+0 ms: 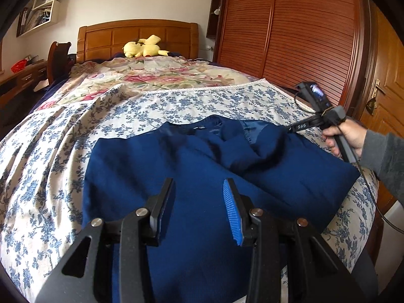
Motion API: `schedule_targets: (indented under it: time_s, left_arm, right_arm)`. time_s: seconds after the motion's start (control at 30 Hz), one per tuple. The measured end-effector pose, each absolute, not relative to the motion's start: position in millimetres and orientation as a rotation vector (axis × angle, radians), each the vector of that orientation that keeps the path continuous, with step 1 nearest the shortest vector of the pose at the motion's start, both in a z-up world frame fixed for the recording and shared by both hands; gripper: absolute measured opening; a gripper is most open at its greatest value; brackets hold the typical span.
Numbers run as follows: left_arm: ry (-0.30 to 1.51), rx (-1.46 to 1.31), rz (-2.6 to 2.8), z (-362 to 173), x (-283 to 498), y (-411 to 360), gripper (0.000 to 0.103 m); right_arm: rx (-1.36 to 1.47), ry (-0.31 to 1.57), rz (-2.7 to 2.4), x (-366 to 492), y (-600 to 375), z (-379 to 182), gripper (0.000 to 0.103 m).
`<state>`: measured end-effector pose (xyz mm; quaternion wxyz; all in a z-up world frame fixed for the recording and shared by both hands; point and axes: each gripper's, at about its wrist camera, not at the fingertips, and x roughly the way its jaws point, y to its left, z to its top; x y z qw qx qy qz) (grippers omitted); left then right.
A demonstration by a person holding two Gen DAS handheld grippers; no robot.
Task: Fold large clothes
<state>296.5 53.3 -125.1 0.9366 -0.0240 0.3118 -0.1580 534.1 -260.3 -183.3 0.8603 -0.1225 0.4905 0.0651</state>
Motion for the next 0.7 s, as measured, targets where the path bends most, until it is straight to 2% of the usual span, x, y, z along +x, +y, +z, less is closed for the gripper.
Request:
schedule_targets:
  time_s: [0.1, 0.13, 0.17, 0.33, 0.53, 0.6, 0.67, 0.7]
  left_arm:
    - [0.637, -0.047, -0.327, -125, 299, 50, 0.038]
    - [0.638, -0.047, -0.329, -126, 300, 49, 0.038]
    - [0.64, -0.046, -0.332, -126, 301, 48, 0.038]
    - [0.633, -0.035, -0.331, -123, 306, 48, 0.038]
    - [0.629, -0.066, -0.333, -121, 310, 53, 0.038]
    - [0.624, -0.055, -0.331, -120, 308, 52, 0.038]
    - [0.62, -0.048, -0.329, -119, 305, 52, 0.038]
    - [0.617, -0.045, -0.327, -119, 304, 53, 0.038]
  right_arm:
    - [-0.182, 1.054, 0.146, 538, -269, -195, 0.048]
    - [-0.164, 1.051, 0.163, 538, -270, -196, 0.032]
    - [-0.16, 1.046, 0.187, 537, -269, -196, 0.004]
    - [-0.298, 0.804, 0.107, 511, -262, -155, 0.002]
    - [-0.343, 0.841, -0.04, 518, -279, -146, 0.002]
    - [-0.344, 0.83, -0.057, 517, -282, -139, 0.005]
    - [-0.33, 0.823, -0.069, 517, -283, -131, 0.016]
    - [-0.332, 0.817, -0.06, 515, -279, -128, 0.017]
